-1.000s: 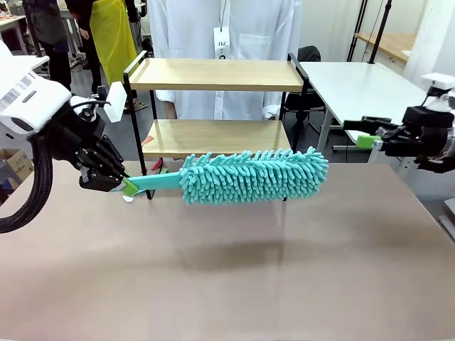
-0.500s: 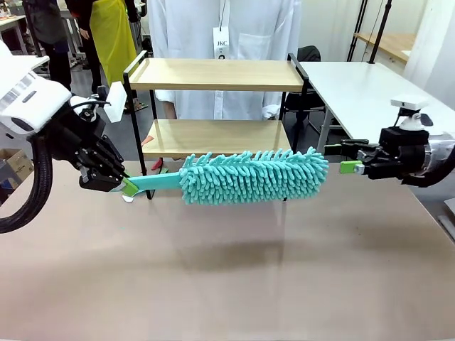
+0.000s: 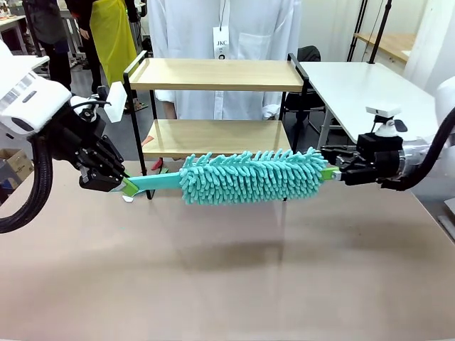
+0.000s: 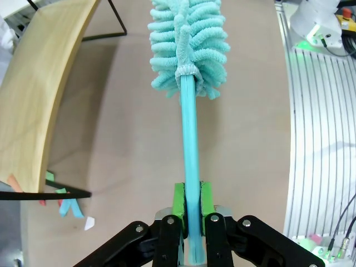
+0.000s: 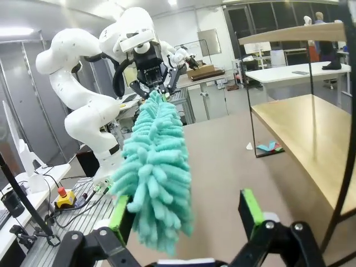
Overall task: Clean the shelf.
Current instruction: Hand the Duster back to the human.
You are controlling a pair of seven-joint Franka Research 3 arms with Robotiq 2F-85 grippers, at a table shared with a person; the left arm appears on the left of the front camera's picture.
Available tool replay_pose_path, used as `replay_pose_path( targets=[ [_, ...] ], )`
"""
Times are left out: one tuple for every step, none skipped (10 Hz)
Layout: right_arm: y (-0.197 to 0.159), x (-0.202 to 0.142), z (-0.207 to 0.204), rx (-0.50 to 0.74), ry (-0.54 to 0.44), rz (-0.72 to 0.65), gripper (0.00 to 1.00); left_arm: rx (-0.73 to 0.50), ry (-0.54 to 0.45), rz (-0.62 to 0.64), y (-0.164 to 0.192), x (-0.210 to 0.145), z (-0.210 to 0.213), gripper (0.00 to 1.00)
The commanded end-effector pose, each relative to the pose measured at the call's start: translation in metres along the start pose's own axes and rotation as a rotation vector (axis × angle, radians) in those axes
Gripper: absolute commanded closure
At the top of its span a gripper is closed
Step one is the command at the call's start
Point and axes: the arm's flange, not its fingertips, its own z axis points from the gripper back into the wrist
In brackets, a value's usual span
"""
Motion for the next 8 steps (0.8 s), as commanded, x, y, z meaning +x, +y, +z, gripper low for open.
replay_pose_path(
  targets=[
    [-0.001,-0.008,-0.025,0.01,-0.031,0.047,0.0,-0.003,-0.019,0.006,-0.001,0.002,0.003,0.87],
    [-0.001,-0.01,-0.036,0.016,-0.038,0.057,0.0,-0.003,-0.019,0.006,-0.001,0.002,0.003,0.87],
    [-0.001,-0.011,-0.046,0.033,-0.039,0.057,0.0,-0.003,-0.019,0.006,-0.001,0.002,0.003,0.87],
    [-0.003,-0.012,-0.055,0.047,-0.042,0.055,0.0,-0.003,-0.019,0.006,-0.001,0.002,0.003,0.87],
    [-0.005,-0.013,-0.064,0.067,-0.031,0.047,0.0,-0.003,-0.019,0.006,-0.001,0.002,0.003,0.87],
    [-0.006,-0.016,-0.07,0.077,-0.025,0.04,0.0,-0.003,-0.019,0.006,-0.001,0.002,0.003,0.87],
    [-0.007,-0.016,-0.071,0.075,-0.028,0.043,0.0,-0.003,-0.019,0.006,-0.001,0.002,0.003,0.87],
    [-0.009,-0.017,-0.072,0.076,-0.026,0.06,0.1,-0.003,-0.019,0.006,-0.001,0.002,0.003,0.87]
  ],
)
